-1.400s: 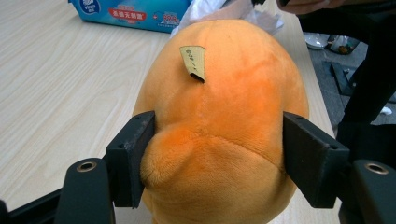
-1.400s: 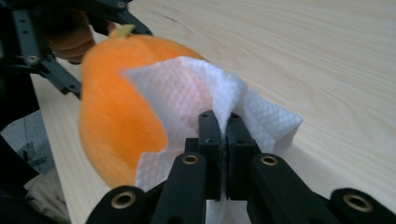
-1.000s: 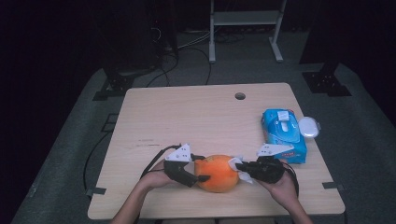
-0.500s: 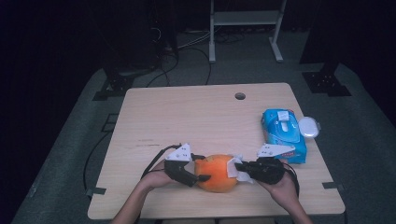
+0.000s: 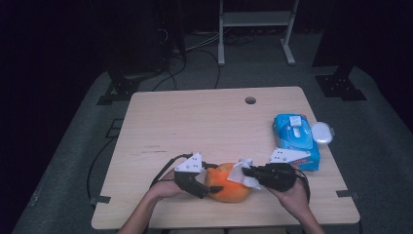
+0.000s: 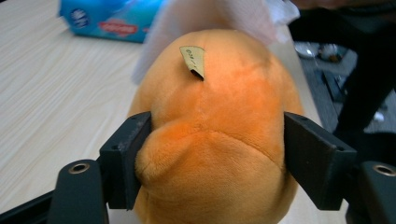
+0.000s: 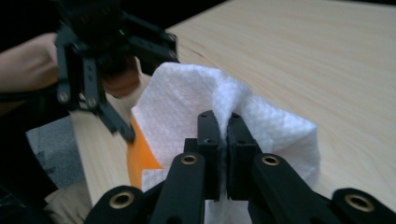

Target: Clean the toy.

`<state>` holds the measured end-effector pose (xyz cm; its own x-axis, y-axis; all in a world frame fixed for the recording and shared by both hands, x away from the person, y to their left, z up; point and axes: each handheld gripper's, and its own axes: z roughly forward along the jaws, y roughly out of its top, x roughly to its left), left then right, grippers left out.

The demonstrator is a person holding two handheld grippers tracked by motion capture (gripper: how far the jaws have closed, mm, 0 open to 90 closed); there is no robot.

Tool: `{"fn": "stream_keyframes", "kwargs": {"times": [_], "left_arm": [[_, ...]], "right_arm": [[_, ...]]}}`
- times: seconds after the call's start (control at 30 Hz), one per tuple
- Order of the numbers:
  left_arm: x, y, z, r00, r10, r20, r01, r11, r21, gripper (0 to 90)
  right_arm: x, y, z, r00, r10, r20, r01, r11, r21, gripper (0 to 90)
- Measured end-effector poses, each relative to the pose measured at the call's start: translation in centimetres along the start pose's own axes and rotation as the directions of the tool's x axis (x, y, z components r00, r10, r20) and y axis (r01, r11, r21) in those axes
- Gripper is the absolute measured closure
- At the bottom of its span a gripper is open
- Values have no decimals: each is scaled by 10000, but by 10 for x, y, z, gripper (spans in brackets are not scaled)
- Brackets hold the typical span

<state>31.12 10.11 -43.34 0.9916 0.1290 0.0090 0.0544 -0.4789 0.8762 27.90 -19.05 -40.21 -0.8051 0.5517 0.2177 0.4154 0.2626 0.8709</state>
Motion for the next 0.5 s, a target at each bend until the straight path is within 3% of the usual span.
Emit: {"fn": "stream_keyframes", "kwargs": {"times": [0.07, 0.13, 0.2, 0.23, 0.3, 0.37, 0.5], "left_arm": [[-4, 4, 2, 9998, 201, 54, -202, 9997, 100, 246], [-3, 5, 0, 9997, 207, 123, -207, 9998, 36, 210], [0, 4, -2, 9999, -105, 46, 105, 9999, -65, 180], [3, 3, -1, 9989, -448, -109, 448, 9990, 51, 158], [6, -2, 3, 9967, -816, 15, 815, 9966, 102, 144], [3, -5, 6, 9973, -734, 79, 733, 9973, 55, 190], [0, -1, 5, 9994, -337, -57, 337, 9994, 32, 265]], "right_arm": [[2, 0, 3, 9997, -181, -171, 183, 9998, 125, 851], [2, -6, 10, 9992, -411, -16, 412, 9976, 550, 858], [2, -9, 11, 9990, -446, -26, 447, 9965, 709, 860], [1, -9, 10, 9988, -494, 40, 490, 9959, 766, 860], [-1, -8, 7, 9997, -236, -22, 237, 9970, 742, 858], [-1, -8, 6, 9999, -153, -13, 153, 9978, 644, 858], [8, 0, 5, 9986, -505, 132, 501, 9983, 293, 859]]}}
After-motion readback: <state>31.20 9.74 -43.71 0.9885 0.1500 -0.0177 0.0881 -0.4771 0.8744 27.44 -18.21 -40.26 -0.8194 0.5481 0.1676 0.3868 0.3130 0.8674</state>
